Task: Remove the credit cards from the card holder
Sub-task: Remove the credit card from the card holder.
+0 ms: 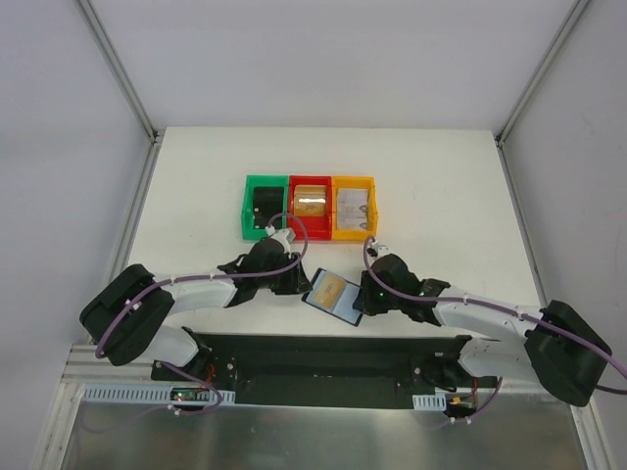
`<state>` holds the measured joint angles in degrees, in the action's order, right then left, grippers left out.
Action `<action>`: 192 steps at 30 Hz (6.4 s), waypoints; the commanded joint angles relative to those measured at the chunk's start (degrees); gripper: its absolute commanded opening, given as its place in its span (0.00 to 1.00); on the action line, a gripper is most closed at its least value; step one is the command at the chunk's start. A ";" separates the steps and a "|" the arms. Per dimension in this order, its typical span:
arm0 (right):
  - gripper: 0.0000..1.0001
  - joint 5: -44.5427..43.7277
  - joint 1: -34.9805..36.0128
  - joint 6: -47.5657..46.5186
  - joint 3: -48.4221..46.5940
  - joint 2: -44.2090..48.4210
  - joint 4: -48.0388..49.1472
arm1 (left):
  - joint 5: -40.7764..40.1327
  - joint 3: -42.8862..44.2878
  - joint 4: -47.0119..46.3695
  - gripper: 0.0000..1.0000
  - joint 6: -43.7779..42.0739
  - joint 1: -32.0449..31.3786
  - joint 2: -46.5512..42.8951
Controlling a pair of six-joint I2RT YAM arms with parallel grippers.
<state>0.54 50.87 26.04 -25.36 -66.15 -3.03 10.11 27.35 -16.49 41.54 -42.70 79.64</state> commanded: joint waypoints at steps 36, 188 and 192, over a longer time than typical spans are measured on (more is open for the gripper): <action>0.40 -2.47 -11.76 -10.31 -6.71 4.79 -11.04 | -2.81 -4.06 1.90 0.51 1.27 -3.01 -15.81; 0.39 25.83 -14.57 22.65 15.78 -32.02 80.63 | 1.76 -0.81 -10.41 0.05 3.29 -3.00 1.05; 0.39 25.92 -14.49 22.56 15.70 -31.94 80.55 | 1.67 -0.11 -9.53 0.01 3.20 -3.01 2.89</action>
<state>25.54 36.29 48.84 -9.26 -98.00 73.73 13.76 25.19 -28.29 46.52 -45.08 81.71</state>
